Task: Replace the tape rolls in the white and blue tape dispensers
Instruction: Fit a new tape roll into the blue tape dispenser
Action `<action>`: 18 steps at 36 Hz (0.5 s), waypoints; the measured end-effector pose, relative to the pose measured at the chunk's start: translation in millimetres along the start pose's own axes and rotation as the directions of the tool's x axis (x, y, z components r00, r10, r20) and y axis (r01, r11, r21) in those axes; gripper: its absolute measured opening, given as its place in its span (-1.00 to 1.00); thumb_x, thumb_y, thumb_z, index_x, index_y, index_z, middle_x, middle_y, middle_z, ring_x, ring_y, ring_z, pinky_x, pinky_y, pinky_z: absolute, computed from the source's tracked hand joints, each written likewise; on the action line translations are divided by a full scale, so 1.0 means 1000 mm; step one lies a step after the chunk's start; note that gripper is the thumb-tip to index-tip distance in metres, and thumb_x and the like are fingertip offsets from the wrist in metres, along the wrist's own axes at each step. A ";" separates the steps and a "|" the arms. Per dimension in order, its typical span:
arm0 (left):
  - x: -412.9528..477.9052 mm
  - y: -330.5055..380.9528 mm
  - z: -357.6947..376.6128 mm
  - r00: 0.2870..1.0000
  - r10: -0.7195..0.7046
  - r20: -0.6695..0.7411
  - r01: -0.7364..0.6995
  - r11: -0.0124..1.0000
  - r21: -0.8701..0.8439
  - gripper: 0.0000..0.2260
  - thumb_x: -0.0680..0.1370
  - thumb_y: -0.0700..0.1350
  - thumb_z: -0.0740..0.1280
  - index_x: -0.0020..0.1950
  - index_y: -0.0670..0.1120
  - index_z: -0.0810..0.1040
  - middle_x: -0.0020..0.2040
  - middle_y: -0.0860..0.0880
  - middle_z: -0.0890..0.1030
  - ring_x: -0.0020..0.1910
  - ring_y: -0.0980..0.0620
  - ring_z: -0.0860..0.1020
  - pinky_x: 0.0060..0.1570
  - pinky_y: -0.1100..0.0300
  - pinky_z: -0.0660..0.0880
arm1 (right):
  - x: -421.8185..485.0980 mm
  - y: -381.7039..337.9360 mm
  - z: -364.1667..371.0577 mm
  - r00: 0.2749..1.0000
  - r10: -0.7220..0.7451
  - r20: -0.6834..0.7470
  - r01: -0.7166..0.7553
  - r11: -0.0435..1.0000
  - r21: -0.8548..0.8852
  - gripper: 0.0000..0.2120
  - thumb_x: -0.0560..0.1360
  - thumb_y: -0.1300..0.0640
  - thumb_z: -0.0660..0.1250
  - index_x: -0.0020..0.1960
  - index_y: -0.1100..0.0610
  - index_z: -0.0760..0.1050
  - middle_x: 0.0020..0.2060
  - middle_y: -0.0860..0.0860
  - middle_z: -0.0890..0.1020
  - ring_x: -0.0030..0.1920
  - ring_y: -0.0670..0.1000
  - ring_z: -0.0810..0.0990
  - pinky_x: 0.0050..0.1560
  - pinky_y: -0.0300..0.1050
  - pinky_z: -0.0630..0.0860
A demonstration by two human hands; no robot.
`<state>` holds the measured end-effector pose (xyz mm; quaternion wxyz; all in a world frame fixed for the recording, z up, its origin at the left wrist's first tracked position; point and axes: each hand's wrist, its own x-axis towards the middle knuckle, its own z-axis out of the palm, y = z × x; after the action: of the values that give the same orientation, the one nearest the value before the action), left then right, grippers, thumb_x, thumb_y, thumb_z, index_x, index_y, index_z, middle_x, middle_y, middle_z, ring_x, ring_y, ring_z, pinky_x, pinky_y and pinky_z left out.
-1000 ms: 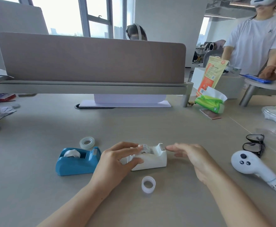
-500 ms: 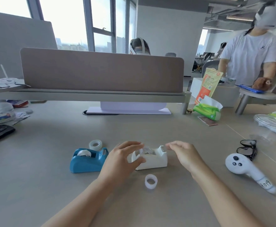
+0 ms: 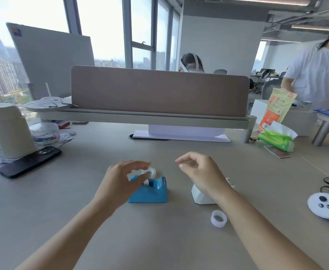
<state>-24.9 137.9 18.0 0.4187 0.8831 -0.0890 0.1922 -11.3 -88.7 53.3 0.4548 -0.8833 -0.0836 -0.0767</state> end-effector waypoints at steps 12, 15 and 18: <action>-0.018 -0.054 -0.005 0.999 -0.023 -0.038 0.020 0.998 -0.065 -0.70 0.45 -0.06 0.52 0.16 0.14 0.66 0.15 0.29 0.64 0.16 0.31 0.57 0.14 0.37 0.50 | 0.002 0.005 0.076 0.987 -0.139 0.081 0.142 0.989 -0.030 -0.82 0.46 0.17 0.45 0.03 -0.03 0.62 0.07 -0.17 0.64 0.13 -0.13 0.54 0.01 -0.53 0.35; -0.016 -0.055 0.001 1.000 -0.007 0.003 0.007 0.993 -0.122 -0.64 0.44 -0.06 0.54 0.20 0.18 0.63 0.20 0.29 0.61 0.21 0.31 0.56 0.17 0.35 0.51 | 0.000 0.016 0.084 0.984 -0.166 0.065 0.168 0.985 -0.031 -0.77 0.43 0.14 0.49 0.05 -0.04 0.61 0.06 -0.15 0.65 0.13 -0.08 0.58 0.14 -0.29 0.46; -0.013 -0.056 0.008 1.000 0.003 0.030 0.002 0.985 -0.173 -0.62 0.42 -0.14 0.55 0.17 0.20 0.62 0.15 0.29 0.64 0.18 0.29 0.60 0.20 0.29 0.54 | -0.002 0.025 0.090 0.981 -0.191 0.040 0.192 0.981 0.002 -0.74 0.41 0.17 0.51 0.05 -0.06 0.62 0.03 -0.20 0.66 0.11 -0.16 0.59 0.14 -0.29 0.48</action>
<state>-17.1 167.2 -30.9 0.4925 0.8461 -0.1120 0.1706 -2.6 -30.3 -18.6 0.4429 -0.8729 -0.1772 -0.1024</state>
